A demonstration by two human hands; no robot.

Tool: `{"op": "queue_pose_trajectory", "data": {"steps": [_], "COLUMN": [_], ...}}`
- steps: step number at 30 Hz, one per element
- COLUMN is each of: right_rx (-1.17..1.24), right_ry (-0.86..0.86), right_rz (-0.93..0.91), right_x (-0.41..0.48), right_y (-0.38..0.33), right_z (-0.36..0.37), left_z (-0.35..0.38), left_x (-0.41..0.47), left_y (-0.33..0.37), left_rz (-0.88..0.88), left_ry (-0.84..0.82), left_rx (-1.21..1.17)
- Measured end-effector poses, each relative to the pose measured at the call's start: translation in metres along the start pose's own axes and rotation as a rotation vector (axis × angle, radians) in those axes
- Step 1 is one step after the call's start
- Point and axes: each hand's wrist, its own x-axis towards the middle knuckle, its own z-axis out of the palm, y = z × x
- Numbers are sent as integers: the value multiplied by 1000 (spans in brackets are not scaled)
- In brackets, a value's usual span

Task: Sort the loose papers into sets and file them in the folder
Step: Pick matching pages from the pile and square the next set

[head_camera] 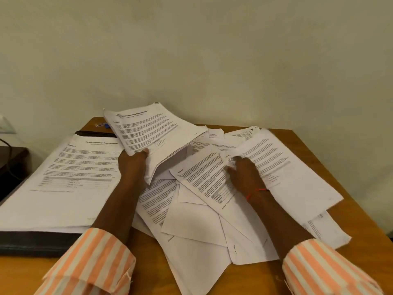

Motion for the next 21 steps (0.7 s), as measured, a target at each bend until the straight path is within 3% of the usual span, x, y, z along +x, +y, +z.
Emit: {"op": "queue_pose_trajectory", "data": {"steps": [3,9,21], "right_rx": [33,-187,-249], "right_ry": [-152,-291,-247], "right_rz": [-95,-163,-209], "right_x": [-13,-29,-36], "right_y": [-8,-19,-21], "right_z": [23,41,50], "left_z": [1,2,1], "left_x": [0,-5,6], "left_y": [-1,-1,-9], "left_rz": [-5,-10,-13], "left_ry": [7,-2,-11], "left_rx": [25,41,70]}}
